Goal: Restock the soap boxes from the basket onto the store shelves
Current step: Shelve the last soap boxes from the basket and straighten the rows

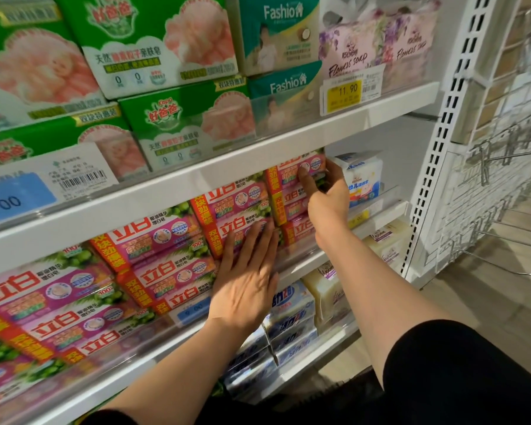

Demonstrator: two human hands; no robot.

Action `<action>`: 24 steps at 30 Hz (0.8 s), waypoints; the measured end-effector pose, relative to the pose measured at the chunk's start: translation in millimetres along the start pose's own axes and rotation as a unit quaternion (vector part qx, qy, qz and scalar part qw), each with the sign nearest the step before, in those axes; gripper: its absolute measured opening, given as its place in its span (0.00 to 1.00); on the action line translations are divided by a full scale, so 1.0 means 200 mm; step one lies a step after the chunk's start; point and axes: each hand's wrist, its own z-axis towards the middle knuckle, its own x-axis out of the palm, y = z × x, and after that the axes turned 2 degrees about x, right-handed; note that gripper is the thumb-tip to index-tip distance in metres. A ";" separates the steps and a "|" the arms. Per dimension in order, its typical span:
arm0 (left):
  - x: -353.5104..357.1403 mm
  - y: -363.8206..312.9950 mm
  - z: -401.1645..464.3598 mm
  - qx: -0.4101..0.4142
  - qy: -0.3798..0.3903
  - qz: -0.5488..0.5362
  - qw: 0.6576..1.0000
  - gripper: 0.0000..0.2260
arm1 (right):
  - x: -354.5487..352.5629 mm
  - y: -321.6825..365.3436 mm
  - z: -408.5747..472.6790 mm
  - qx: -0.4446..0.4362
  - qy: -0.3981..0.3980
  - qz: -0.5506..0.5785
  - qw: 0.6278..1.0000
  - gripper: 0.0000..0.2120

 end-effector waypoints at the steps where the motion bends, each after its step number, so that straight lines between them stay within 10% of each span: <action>1: 0.00 0.00 0.00 -0.001 0.000 -0.001 1.000 0.29 | -0.01 0.00 0.00 0.001 -0.001 -0.008 1.000 0.17; 11: -0.01 0.00 0.00 0.003 -0.004 0.005 1.000 0.28 | -0.04 -0.06 -0.07 -0.039 0.030 -0.162 0.986 0.46; 24: 0.01 0.00 0.00 0.003 0.000 0.003 1.000 0.28 | -0.03 -0.12 -0.08 -0.125 -0.011 -0.298 0.946 0.57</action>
